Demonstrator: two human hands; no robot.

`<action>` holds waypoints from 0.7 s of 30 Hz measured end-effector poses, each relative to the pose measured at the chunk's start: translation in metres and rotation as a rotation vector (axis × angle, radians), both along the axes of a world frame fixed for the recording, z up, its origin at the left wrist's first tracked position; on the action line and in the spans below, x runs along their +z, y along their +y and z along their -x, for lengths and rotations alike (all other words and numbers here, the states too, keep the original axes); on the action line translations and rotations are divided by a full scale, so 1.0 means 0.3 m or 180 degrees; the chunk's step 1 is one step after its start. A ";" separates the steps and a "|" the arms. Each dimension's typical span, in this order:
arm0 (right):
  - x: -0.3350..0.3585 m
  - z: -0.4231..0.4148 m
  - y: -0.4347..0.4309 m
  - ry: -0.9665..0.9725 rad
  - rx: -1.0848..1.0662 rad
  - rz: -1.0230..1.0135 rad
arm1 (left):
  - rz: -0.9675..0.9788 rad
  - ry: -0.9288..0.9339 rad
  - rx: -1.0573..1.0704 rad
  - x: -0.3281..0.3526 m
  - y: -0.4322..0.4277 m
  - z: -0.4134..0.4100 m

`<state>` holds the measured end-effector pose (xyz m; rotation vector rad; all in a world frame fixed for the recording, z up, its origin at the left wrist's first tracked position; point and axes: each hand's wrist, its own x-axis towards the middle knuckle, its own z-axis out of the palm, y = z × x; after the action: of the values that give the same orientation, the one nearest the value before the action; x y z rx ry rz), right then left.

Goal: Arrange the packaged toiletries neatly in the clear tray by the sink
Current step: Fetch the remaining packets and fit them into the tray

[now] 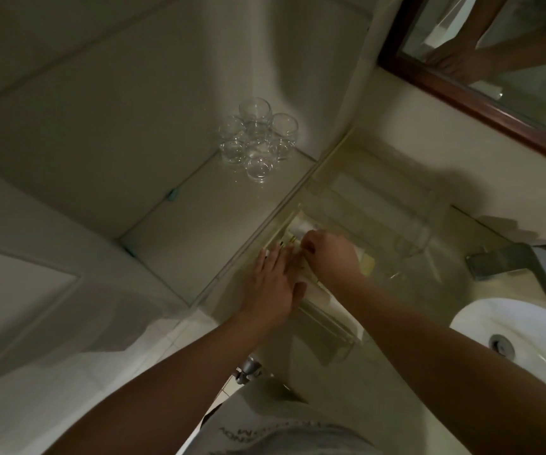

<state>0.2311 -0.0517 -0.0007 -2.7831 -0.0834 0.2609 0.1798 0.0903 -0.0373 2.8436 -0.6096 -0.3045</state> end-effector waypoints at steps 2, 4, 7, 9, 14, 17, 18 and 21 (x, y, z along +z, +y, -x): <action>-0.001 0.005 0.009 0.0004 0.0172 0.0224 | 0.0018 0.0001 -0.0060 -0.019 0.008 0.000; -0.003 0.014 0.021 0.0035 0.0370 0.0522 | 0.0067 -0.0003 -0.0101 -0.029 0.017 0.000; -0.001 0.037 0.034 0.0066 0.0437 0.0684 | 0.0029 -0.0001 -0.0167 -0.030 0.024 -0.005; 0.002 0.052 0.036 0.0022 0.0370 0.0632 | 0.0056 -0.0005 -0.0179 -0.027 0.025 -0.007; 0.026 0.106 0.018 -0.0256 0.0031 0.0044 | 0.0057 -0.0054 -0.0263 -0.027 0.034 -0.001; 0.042 0.152 -0.024 -0.0384 -0.0480 -0.0166 | 0.0159 -0.0044 -0.0179 -0.018 0.031 0.002; 0.046 0.170 -0.048 -0.0380 -0.0649 -0.0175 | 0.0238 -0.0064 -0.0116 -0.014 0.028 0.007; 0.048 0.226 -0.131 -0.0272 -0.0990 -0.0175 | 0.0527 -0.0194 0.0016 0.004 0.016 0.029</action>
<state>0.1633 -0.0910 0.0138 -2.7013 0.3142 0.0602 0.1712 0.0952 -0.0362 2.7031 -0.6094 -0.1587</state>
